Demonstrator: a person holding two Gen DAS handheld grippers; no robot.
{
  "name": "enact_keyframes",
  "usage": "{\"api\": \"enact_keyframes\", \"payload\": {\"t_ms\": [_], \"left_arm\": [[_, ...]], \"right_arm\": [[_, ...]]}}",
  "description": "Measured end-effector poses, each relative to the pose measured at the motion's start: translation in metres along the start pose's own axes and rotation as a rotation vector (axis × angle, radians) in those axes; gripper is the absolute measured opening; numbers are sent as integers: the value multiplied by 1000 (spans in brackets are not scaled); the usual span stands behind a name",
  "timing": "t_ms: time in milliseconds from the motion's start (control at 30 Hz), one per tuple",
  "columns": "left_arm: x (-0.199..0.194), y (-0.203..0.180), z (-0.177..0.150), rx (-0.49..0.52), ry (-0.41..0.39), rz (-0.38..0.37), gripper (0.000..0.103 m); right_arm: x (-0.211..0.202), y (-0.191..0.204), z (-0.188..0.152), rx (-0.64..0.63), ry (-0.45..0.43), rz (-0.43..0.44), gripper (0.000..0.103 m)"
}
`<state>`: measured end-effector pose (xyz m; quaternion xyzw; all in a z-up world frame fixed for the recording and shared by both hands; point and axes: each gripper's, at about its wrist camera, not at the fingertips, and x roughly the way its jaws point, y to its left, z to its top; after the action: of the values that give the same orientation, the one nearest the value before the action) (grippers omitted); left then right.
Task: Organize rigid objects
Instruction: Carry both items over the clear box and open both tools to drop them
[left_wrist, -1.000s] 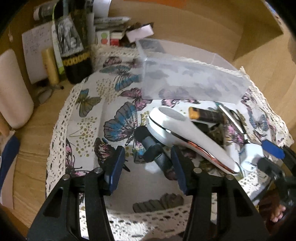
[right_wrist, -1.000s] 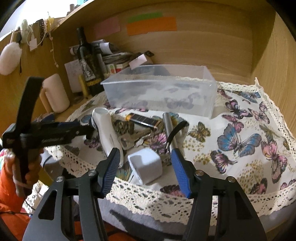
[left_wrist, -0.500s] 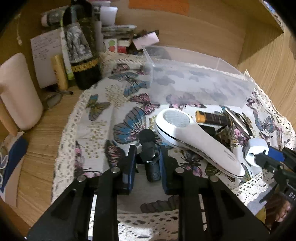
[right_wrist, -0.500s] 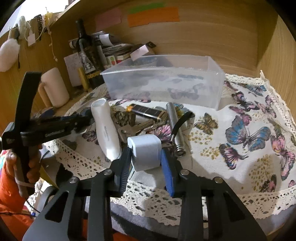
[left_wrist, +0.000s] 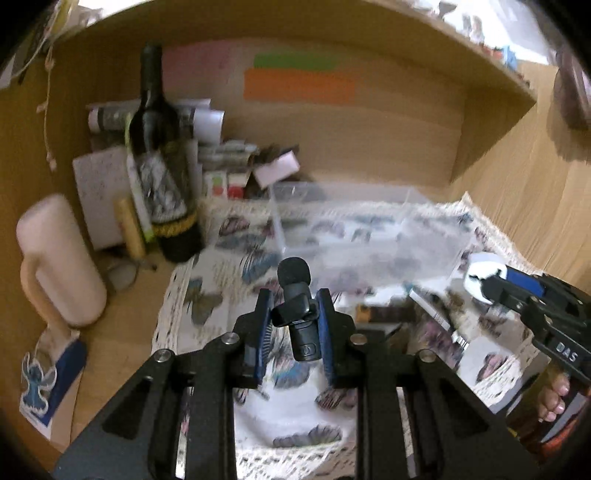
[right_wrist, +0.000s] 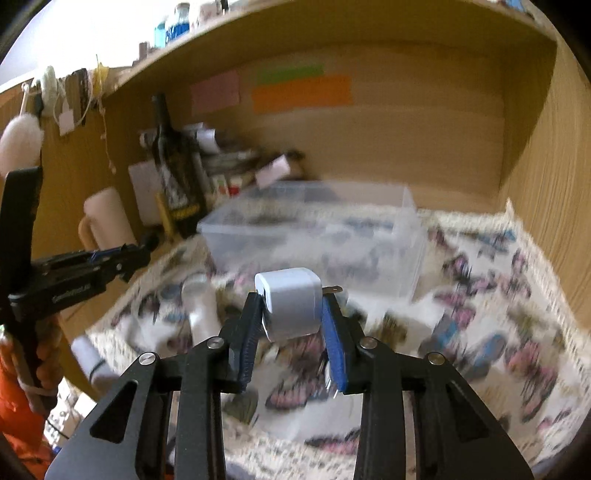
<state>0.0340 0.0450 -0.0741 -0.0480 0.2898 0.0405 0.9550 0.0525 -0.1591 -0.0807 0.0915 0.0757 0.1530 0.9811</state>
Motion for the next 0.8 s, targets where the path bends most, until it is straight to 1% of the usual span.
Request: {"api": "enact_keyframes", "payload": {"t_ms": [167, 267, 433, 567, 700, 800], "left_arm": [[0, -6, 26, 11, -55, -18, 23], [4, -9, 41, 29, -79, -9, 23], [22, -12, 64, 31, -80, -28, 23], [43, -14, 79, 33, -62, -39, 23], [67, -19, 85, 42, -25, -43, 23], [91, -21, 87, 53, 31, -54, 23]], "right_arm": [[-2, -6, 31, -20, -66, -29, 30], [-3, -8, 48, -32, -98, -34, 30], [6, -16, 71, -46, -126, -50, 30], [25, -24, 84, -48, -115, -60, 30], [52, -34, 92, -46, -71, -67, 30], [73, -41, 94, -39, -18, -65, 30]]}}
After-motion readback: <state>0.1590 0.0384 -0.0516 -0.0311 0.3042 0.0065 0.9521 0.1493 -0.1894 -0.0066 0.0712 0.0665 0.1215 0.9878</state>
